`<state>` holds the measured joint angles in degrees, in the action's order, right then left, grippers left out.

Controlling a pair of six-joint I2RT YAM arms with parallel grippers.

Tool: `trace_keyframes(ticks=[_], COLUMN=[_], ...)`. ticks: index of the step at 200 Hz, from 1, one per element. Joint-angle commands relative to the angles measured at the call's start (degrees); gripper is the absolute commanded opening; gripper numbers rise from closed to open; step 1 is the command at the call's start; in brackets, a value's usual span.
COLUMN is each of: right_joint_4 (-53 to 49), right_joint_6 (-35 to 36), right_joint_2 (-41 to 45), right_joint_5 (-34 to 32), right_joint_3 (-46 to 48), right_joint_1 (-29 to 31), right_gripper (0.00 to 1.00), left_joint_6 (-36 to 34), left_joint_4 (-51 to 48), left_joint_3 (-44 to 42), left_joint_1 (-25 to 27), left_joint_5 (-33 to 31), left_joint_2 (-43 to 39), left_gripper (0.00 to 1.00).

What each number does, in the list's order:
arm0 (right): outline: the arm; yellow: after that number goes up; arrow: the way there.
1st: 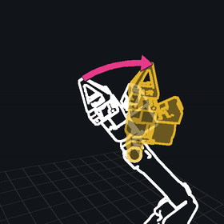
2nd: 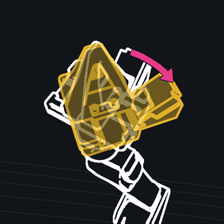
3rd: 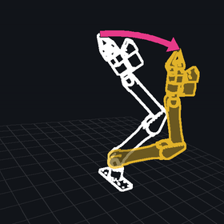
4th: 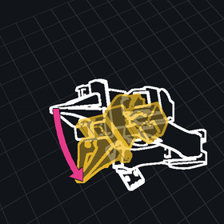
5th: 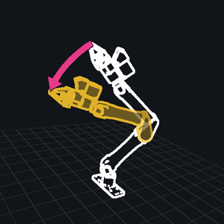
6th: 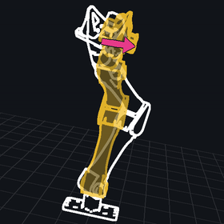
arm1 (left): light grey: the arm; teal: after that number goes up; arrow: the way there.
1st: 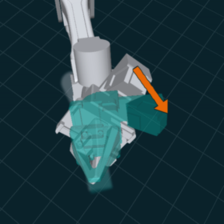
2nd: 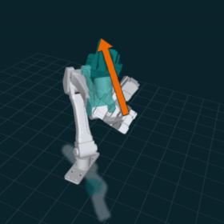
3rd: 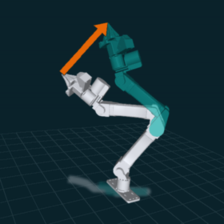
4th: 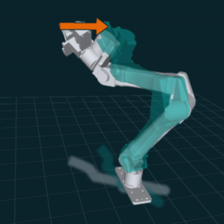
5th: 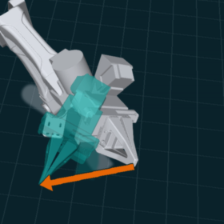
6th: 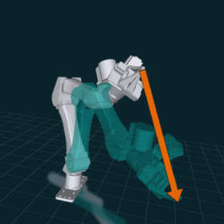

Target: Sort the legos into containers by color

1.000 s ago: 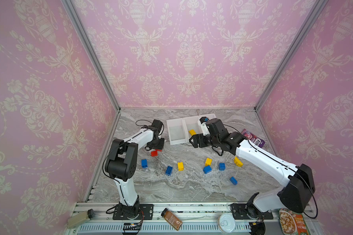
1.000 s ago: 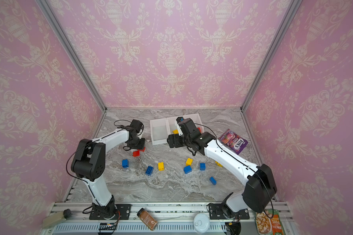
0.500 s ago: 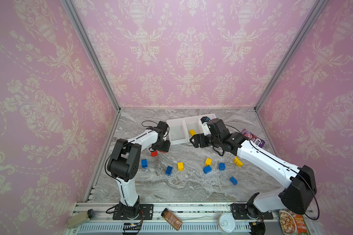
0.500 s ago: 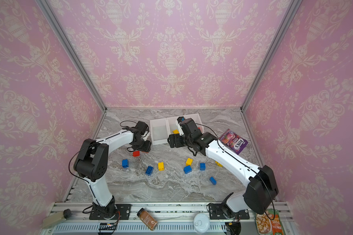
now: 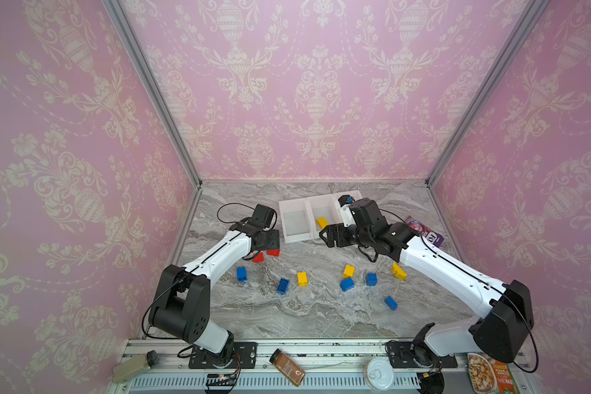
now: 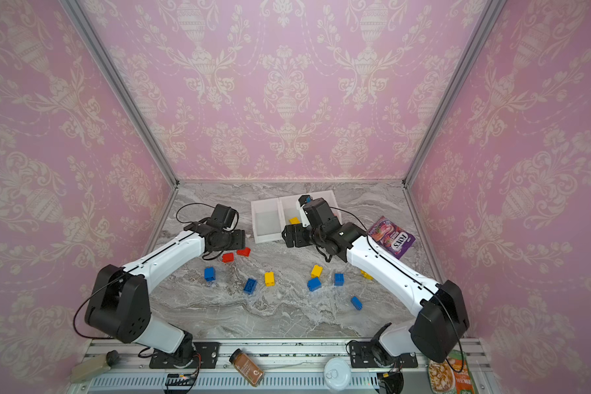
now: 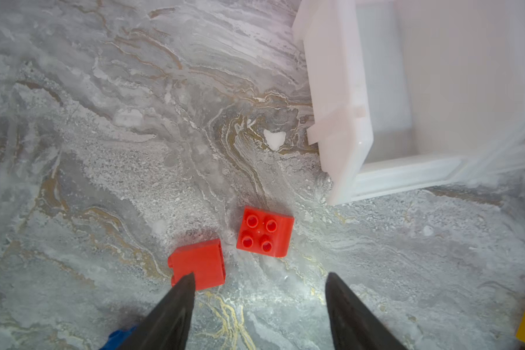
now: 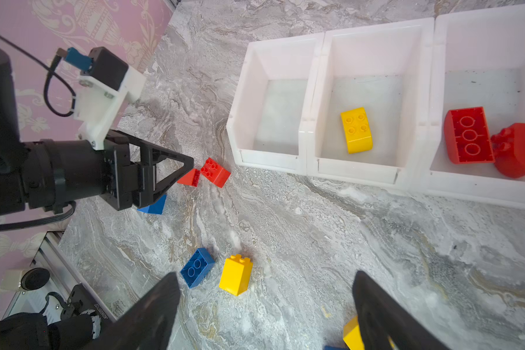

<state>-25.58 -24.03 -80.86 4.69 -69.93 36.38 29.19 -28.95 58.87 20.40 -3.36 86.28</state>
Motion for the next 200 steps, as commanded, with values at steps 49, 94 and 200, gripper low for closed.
trace_keyframes(ticks=[49, 94, 200], right_joint_4=[-1.3, -2.6, -4.8], right_joint_6=[1.4, 1.4, 1.6], right_joint_2=[2.6, 6.2, 11.4], right_joint_5=[0.3, 0.0, -1.0], right_joint_3=[-0.4, 1.5, 4.5], right_joint_1=[-2.0, -3.9, -6.0], right_gripper=[0.90, 0.91, 0.94], left_joint_6=[40.2, 48.8, 58.9], left_joint_4=[3.0, -12.0, -18.3], left_joint_3=[1.0, 12.2, 17.6], left_joint_1=[2.1, 2.2, 0.2], left_joint_5=[-1.1, -3.2, 1.6], left_joint_2=[4.6, 11.0, 18.5], left_gripper=[0.70, 0.66, 0.71])
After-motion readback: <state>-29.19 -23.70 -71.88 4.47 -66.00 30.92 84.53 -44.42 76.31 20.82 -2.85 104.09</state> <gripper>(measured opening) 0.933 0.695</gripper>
